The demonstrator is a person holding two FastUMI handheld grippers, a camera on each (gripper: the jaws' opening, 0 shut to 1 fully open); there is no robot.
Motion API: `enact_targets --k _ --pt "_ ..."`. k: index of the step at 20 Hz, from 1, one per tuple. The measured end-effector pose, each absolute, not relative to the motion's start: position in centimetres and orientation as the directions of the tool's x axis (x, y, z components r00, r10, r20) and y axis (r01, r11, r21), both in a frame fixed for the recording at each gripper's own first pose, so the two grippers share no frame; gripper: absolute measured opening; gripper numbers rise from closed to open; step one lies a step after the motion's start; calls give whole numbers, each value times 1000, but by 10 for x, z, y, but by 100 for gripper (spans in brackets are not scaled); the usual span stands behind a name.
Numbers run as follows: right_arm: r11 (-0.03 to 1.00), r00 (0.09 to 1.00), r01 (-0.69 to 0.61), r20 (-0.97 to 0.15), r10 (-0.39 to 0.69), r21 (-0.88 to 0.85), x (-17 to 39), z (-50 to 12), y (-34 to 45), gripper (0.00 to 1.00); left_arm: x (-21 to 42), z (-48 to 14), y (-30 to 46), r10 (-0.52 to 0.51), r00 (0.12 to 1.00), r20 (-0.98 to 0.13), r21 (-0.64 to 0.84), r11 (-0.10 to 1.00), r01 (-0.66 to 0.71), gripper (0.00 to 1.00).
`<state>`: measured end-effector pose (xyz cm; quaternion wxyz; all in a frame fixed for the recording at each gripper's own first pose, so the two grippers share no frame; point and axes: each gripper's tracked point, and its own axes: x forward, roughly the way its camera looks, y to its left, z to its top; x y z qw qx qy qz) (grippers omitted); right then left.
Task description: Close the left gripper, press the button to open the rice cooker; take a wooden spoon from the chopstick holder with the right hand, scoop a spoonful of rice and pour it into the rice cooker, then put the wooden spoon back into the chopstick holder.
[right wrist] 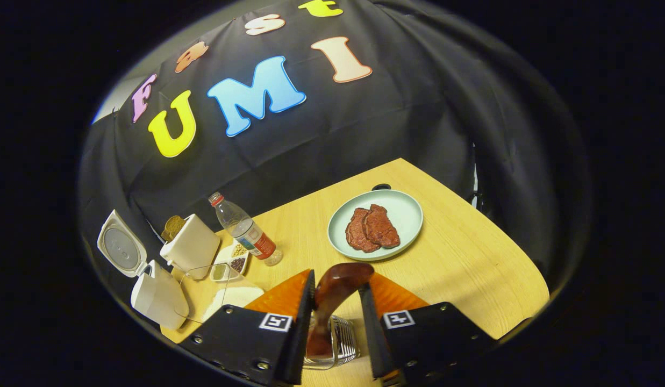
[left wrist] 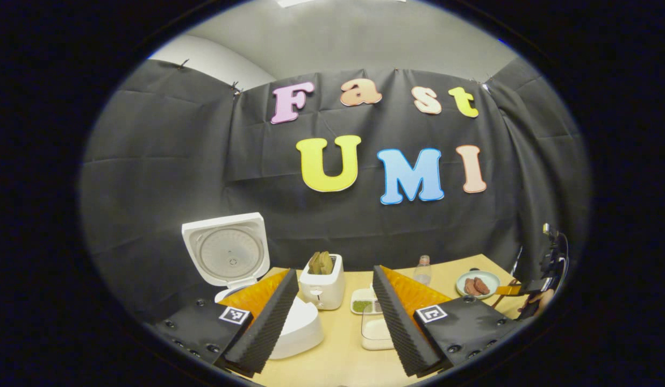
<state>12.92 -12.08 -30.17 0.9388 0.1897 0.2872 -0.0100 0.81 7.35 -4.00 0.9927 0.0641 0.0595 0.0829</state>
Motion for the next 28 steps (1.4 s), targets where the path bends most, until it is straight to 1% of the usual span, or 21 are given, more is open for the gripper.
enact_targets --k 1,2,3,4,5,6,12,15,18,19,22,25,27,28 --pt "925 834 112 -541 111 362 128 -302 -118 41 9 -40 75 176 979 -107 141 977 -160 96" --pt "911 837 119 -533 122 395 124 -301 -112 31 9 -39 74 173 979 -105 141 977 -158 96" --pt "894 839 118 -525 143 432 128 -301 -114 24 11 -39 73 170 980 -103 139 978 -155 96" --pt "883 838 133 -526 142 450 126 -300 -116 14 12 -39 73 165 981 -104 138 979 -150 96" --pt "869 844 154 -520 131 470 128 -300 -117 15 13 -38 73 162 981 -103 139 979 -147 96" --pt "868 841 160 -525 129 470 125 -299 -114 7 12 -38 73 159 982 -101 140 980 -144 96" --pt "885 882 120 -458 113 450 116 -250 -106 6 13 -34 76 123 990 -76 130 985 -112 96" --pt "890 907 98 -408 105 446 115 -208 -102 6 11 -32 81 105 993 -56 118 988 -98 96" --pt "900 928 42 -351 126 434 116 -171 -87 6 8 -32 86 87 995 -39 112 990 -82 97" --pt "903 933 25 -335 134 430 117 -161 -80 6 7 -31 88 80 996 -36 115 990 -76 96" --pt "905 939 -33 -296 173 424 120 -138 -53 6 3 -37 98 67 997 -36 146 987 -61 96" --pt "908 936 -94 -274 220 408 124 -125 -20 6 -2 -41 105 51 998 -41 165 985 -44 96" --pt "910 932 -130 -266 248 395 127 -121 1 6 -5 -44 109 35 998 -46 171 985 -27 94" --pt "910 929 -149 -261 263 388 131 -120 12 6 -7 -46 111 28 998 -48 172 985 -19 95"
